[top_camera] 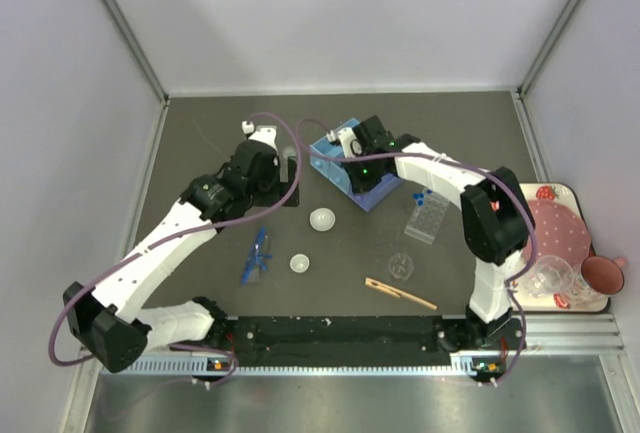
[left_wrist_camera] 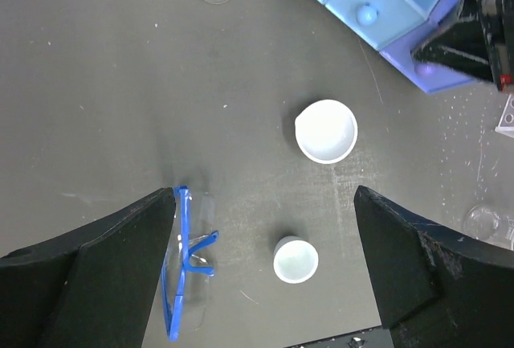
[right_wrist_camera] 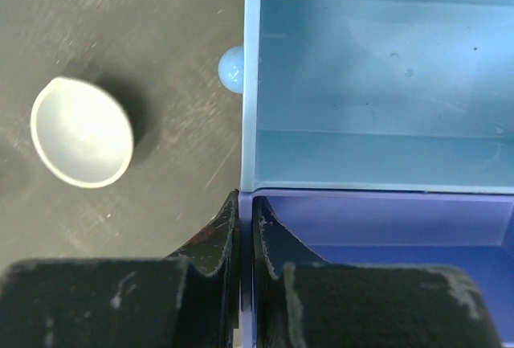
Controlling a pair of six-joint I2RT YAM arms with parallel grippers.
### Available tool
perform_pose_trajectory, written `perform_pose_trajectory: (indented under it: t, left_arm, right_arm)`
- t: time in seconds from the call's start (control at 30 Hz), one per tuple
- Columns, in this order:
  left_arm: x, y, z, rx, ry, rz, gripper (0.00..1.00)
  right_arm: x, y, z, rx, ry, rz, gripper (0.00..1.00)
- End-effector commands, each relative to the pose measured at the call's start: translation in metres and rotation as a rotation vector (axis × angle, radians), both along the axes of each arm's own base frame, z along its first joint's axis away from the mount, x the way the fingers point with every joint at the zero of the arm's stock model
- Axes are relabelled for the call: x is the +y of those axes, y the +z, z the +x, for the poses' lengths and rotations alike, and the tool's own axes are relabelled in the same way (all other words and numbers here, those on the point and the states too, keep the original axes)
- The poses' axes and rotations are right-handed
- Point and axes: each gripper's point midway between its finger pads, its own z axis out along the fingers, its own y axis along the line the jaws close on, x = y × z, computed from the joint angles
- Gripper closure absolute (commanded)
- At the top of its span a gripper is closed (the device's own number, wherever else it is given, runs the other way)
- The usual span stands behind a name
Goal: Organize the chemistry lab equipment
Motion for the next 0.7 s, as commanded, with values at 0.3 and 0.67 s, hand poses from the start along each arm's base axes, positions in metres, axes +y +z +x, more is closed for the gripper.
perform_pose_trajectory:
  t: [0.3,0.67]
  left_arm:
    - [0.004,0.017,-0.005,-0.054,-0.045,-0.001,0.02]
    - [0.015,0.032,-0.005,-0.117,-0.031,0.017,0.02]
  right_arm:
    - [0.007,-0.003,-0.053,-0.024,-0.025,-0.028,0.91]
    - [0.023,0.054,-0.038,-0.152,-0.052,0.047,0.46]
